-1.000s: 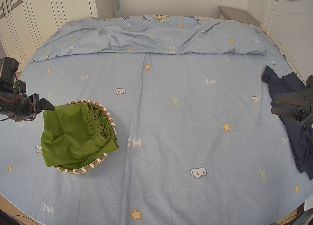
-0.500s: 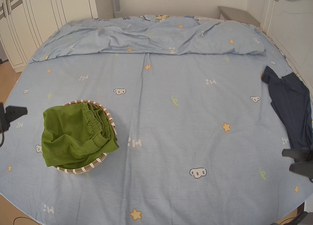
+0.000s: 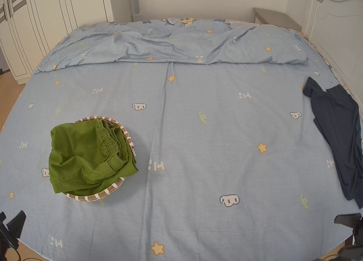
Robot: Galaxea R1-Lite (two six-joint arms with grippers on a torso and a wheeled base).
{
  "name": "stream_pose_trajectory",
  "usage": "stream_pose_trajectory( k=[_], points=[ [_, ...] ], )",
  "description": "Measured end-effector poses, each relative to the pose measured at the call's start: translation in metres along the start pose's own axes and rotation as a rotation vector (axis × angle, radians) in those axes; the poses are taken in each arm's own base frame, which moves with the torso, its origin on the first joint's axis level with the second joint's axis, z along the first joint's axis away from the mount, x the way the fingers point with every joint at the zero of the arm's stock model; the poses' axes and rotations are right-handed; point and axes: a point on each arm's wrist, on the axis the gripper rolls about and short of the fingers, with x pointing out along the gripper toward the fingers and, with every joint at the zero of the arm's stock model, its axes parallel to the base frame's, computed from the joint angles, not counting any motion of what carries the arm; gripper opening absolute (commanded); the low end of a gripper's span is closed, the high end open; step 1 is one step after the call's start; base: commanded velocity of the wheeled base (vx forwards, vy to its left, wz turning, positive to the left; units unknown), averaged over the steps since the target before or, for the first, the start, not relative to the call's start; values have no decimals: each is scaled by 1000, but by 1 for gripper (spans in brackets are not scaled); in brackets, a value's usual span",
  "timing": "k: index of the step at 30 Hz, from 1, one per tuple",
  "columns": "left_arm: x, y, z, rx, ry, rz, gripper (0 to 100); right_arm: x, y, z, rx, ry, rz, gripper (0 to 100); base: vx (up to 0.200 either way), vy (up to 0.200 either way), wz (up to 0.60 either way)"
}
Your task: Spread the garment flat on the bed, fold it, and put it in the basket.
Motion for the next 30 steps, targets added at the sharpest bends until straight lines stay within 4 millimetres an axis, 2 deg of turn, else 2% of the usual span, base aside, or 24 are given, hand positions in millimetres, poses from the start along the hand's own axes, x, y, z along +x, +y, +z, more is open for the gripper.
stream_pose_trajectory(
  k=[7,11,17,22,25,30],
  points=[
    [6,11,-46,-12,-24,4,100,-14,6,-33,1,-24,-23,100,0,0,0],
    [8,15,-62,-20,-77,-24,100,-17,8,-44,-17,-46,-29,100,0,0,0],
    [11,17,-71,11,-227,-123,100,-17,1,-64,-26,-86,-112,100,0,0,0],
    [16,16,-71,94,-405,-162,100,-17,-3,-69,-35,-135,-227,100,0,0,0],
    [20,16,-74,132,-449,-172,100,-18,-5,-69,-49,-170,-325,100,0,0,0],
    [25,16,-83,184,-418,-210,100,-21,-11,-69,-119,-252,-617,100,0,0,0]
  ],
)
